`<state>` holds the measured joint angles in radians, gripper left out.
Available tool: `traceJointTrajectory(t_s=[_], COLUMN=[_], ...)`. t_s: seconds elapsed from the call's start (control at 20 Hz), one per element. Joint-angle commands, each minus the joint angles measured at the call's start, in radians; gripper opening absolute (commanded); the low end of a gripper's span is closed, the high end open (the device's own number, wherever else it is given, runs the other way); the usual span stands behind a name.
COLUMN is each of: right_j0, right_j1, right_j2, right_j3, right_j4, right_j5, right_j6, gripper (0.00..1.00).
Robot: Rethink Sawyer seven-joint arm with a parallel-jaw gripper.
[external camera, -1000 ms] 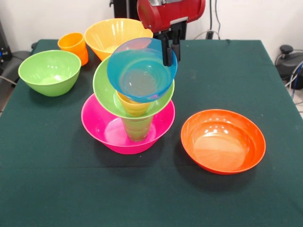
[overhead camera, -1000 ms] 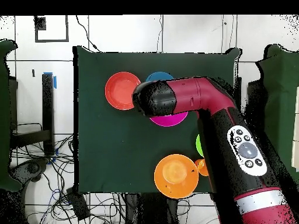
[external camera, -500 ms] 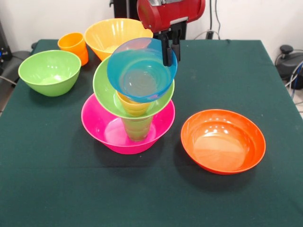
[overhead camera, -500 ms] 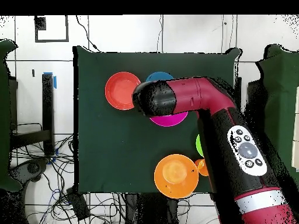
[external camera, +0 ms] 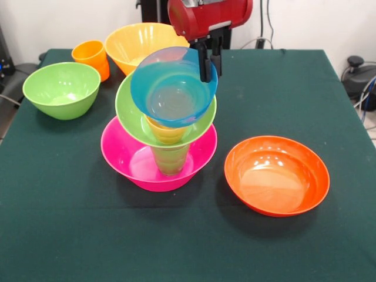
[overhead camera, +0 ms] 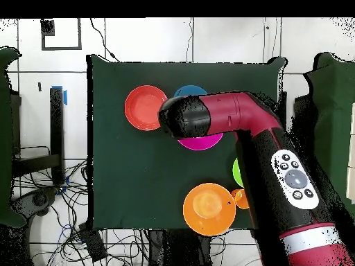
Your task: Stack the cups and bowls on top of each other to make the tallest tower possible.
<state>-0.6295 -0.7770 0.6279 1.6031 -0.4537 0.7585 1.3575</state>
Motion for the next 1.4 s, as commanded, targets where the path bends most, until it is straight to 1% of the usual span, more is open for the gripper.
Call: traceJointTrajectory(t_s=[0.05,0.35,0.6,0.85,1.4], right_j0=[-0.015,-0.014,-0.018,-0.018,-0.019], right_j1=[0.075,0.090,0.085,0.083,0.062], right_j2=[-0.008,-0.004,-0.004,-0.004,-0.010], right_j3=[-0.044,-0.071,-0.054,-0.031,-0.012], right_j4=[-0.026,-0.027,-0.031,-0.042,-0.049], right_j5=[0.121,0.142,0.126,0.084,0.081], right_j6=[-0.109,-0.124,-0.117,-0.097,-0.091], gripper=[0.00,0.00,0.00,0.00,0.00])
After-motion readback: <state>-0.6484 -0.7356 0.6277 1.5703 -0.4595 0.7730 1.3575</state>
